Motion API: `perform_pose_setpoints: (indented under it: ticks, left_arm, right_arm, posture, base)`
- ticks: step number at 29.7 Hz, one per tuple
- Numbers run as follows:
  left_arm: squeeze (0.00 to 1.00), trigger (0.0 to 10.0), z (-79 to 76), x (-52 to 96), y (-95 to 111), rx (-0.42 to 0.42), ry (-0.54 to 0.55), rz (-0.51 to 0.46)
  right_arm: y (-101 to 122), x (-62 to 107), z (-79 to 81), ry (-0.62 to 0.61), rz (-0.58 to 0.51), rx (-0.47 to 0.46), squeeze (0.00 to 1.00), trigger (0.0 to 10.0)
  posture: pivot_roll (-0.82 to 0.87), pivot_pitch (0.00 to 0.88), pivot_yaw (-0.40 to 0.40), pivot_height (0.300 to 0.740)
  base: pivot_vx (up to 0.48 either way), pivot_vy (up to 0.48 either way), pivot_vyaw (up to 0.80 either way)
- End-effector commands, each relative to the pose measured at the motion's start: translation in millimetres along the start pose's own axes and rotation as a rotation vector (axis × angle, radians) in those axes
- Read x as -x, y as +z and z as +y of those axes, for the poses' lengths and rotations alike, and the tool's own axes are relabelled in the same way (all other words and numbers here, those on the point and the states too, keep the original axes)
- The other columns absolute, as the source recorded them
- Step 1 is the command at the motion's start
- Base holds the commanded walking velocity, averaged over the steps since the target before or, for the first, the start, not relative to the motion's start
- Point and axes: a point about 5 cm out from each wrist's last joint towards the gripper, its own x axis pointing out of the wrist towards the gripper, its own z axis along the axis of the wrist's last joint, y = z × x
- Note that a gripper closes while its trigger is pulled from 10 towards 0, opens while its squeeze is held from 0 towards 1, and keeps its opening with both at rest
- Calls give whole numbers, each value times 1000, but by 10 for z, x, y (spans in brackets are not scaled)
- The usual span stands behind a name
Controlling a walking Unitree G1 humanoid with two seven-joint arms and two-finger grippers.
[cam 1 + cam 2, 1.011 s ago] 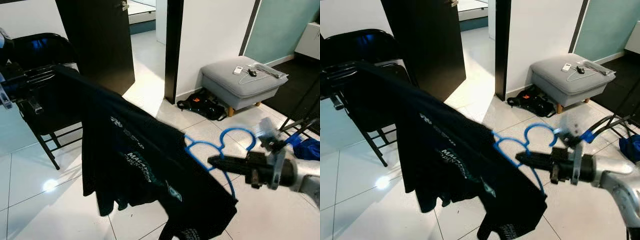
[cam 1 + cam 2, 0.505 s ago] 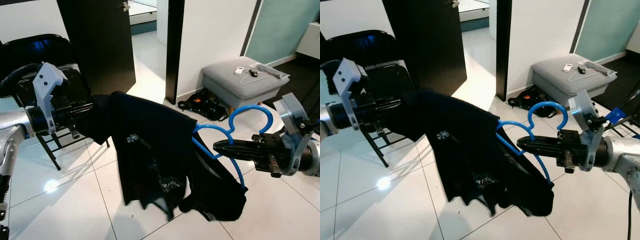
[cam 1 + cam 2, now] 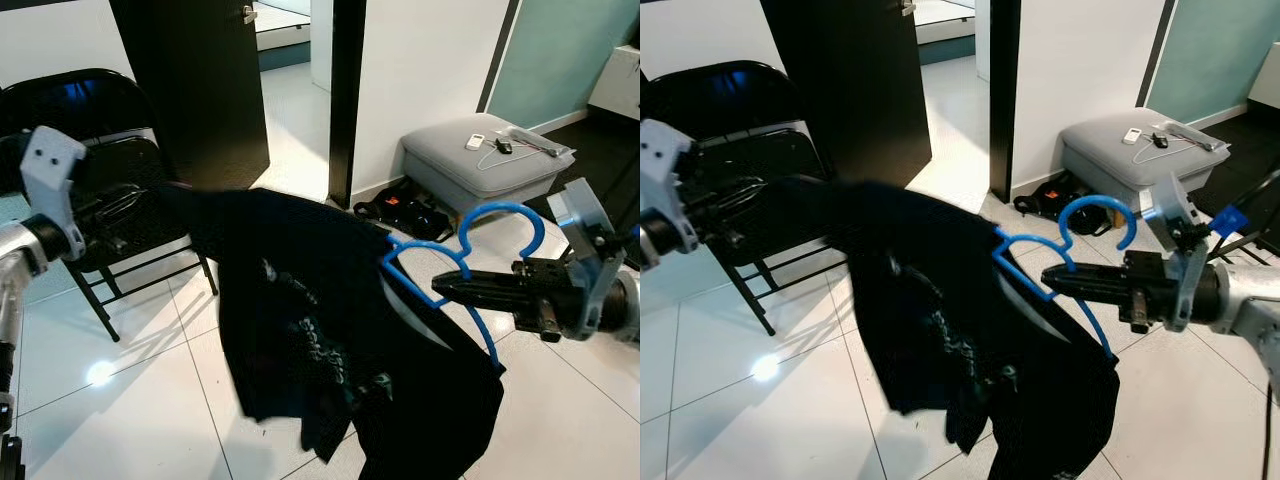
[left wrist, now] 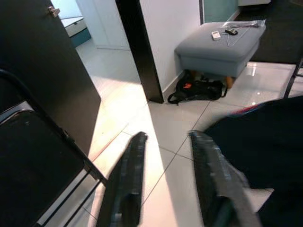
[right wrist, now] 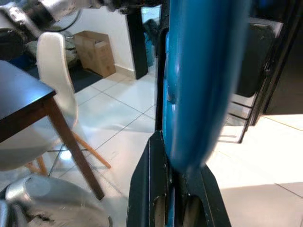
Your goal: Hang hanger
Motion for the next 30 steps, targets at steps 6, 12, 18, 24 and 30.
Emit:
perform_pose_setpoints:
  ticks: [6,12,18,24,30]
  left_arm:
    - [1000,10000,-42,61,-192,-70,-46,133]
    - [1000,10000,-381,-31,-82,-71,-179,88]
    - [1000,10000,-940,-108,-46,-52,-414,41]
    - [439,10000,-1843,-246,-40,122,-622,-55]
    - [0,10000,-2171,-253,-90,207,-657,-58]
  right_arm:
    - [103,-24,-70,-29,-45,43,0,10000]
    - [151,-199,-433,-316,-100,-14,0,10000]
    - [102,-330,-709,-541,-97,-127,0,10000]
    - [-210,-685,-992,-840,-110,-501,0,10000]
    - [-371,-935,-1064,-1016,-124,-681,0,10000]
  posture:
    - [-59,25,31,740]
    - [-57,31,26,740]
    - [-61,28,21,740]
    - [-59,26,10,740]
    - [-50,29,8,740]
  base:
    - [0,0,0]
    - [0,0,0]
    - [0,0,0]
    - [0,0,0]
    - [0,0,0]
